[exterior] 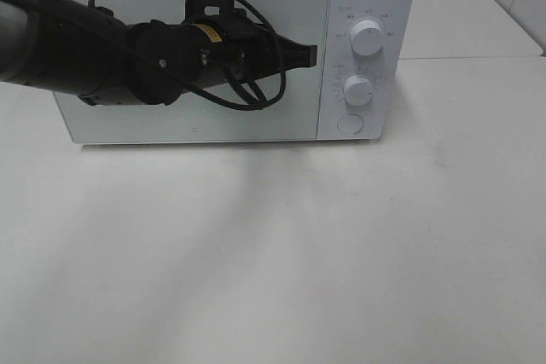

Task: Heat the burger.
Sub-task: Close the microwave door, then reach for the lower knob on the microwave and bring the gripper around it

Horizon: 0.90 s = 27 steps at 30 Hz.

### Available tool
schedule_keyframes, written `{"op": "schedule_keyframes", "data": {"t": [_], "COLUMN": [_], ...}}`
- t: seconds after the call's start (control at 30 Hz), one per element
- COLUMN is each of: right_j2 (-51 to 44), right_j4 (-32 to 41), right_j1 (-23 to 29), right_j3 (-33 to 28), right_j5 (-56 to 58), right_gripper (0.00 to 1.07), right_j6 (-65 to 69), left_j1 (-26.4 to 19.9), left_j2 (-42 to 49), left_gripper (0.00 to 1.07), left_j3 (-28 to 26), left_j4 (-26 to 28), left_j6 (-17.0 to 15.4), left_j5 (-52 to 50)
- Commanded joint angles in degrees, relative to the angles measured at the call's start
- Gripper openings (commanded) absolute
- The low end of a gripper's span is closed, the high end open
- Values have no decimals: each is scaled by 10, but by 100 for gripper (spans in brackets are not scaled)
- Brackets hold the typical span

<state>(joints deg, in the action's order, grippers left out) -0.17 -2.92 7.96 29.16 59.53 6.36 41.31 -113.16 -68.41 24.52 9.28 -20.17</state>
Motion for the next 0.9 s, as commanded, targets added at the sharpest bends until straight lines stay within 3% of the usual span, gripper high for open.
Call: {"op": "schedule_keyframes", "data": {"t": [0.03, 0.17, 0.23, 0.27, 0.3, 0.33, 0.37, 0.4, 0.43, 0.5, 0.63, 0.73, 0.77, 0.9], "right_j2": [-15, -15, -15, -15, -15, -15, -15, -15, -15, -15, -15, -15, -15, -15], "right_j4": [-1, -1, -1, -1, -1, -1, -1, -1, -1, -1, -1, -1, -1, -1], "right_j1": [-5, -5, -5, -5, -5, -5, -5, -5, -5, -5, -5, -5, -5, -5], "right_j3": [-1, -1, -1, -1, -1, -1, -1, -1, -1, -1, -1, -1, -1, -1], "right_j5": [-1, -1, -1, -1, -1, -1, -1, -1, -1, -1, -1, -1, -1, -1], "right_gripper": [74, 74, 74, 74, 74, 74, 74, 74, 74, 74, 74, 74, 74, 74], "right_j6": [-4, -4, -4, -4, -4, -4, -4, -4, -4, -4, -4, -4, -4, -4], "left_j1": [19, 21, 21, 21, 21, 21, 21, 21, 21, 21, 21, 21, 21, -6], "left_j2": [31, 51, 72, 72, 85, 91, 91, 101, 108, 119, 137, 155, 164, 183], "left_gripper": [0, 0, 11, 11, 35, 48, 48, 82, 96, 101, 100, 100, 100, 100], "left_j3": [17, 30, 40, 40, 45, 45, 45, 45, 45, 45, 45, 45, 45, 45], "left_j4": [6, 6, 6, 6, 5, 5, 5, 5, 5, -2, -17, -49, -82, -131], "left_j6": [10, 9, 7, 7, 8, 8, 8, 6, 6, 8, 8, 7, 5, -26], "left_j5": [57, 119, 195, 195, 250, 272, 272, 311, 332, 366, 428, 483, 521, 625]}}
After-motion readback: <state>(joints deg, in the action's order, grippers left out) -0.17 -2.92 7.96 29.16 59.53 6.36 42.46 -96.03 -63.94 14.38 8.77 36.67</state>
